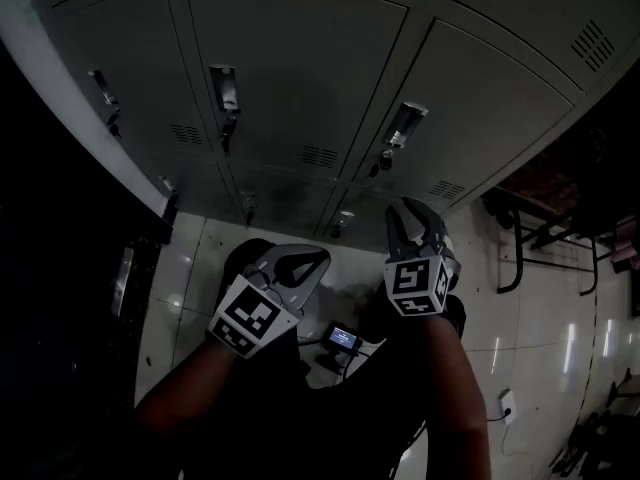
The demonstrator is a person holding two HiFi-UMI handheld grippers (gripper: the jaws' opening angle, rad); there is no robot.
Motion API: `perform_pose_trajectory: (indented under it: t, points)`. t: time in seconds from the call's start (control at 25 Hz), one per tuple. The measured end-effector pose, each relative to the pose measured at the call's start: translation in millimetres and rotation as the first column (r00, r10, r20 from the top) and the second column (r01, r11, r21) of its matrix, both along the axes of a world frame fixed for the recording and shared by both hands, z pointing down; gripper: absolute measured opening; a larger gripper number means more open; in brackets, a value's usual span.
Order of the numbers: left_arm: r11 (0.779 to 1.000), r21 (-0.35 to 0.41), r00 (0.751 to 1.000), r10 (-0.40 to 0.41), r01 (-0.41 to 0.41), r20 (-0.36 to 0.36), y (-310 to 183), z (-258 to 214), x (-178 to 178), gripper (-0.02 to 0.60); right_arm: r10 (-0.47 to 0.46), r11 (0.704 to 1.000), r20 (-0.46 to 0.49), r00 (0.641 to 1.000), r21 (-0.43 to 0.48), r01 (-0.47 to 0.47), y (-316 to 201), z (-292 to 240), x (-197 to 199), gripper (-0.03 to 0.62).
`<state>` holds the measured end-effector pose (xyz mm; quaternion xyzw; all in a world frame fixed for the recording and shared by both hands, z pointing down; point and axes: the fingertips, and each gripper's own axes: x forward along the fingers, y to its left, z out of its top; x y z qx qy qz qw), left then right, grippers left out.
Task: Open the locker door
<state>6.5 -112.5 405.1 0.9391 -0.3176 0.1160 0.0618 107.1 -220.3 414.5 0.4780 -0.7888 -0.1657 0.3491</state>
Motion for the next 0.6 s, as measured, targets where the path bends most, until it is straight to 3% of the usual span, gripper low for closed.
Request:
perform_pose_trajectory:
  t: [0.16, 0.4, 0.48, 0.6]
  points:
    - [1.000, 0.003, 1.000, 0.009, -0.009, -0.013, 0.6, -1.4, -1.9, 0.012, 0.011, 0.994, -0.227, 0.974, 0.108, 0.014, -36.7, -8.3, -13.1, 0.130]
    - [1.000, 0.002, 1.000, 0.010, -0.010, -0.024, 0.3, -2.3, -4.4, 0.012, 0.029, 0.976, -0.493, 0.870, 0.203, 0.083, -62.1, -14.2, -29.3, 0.127]
    - [1.000, 0.002, 1.000, 0.010, -0.010, -0.024, 0.2, -2.3, -4.8, 0.012, 0.043, 0.969, -0.559, 0.828, 0.224, 0.101, -63.5, -11.7, -30.7, 0.110]
    - [1.000, 0.002, 1.000, 0.011, -0.011, -0.023, -0.1, -1.8, -4.9, 0.012, 0.082, 0.955, -0.584, 0.807, 0.276, 0.103, -60.5, -15.1, -28.9, 0.055]
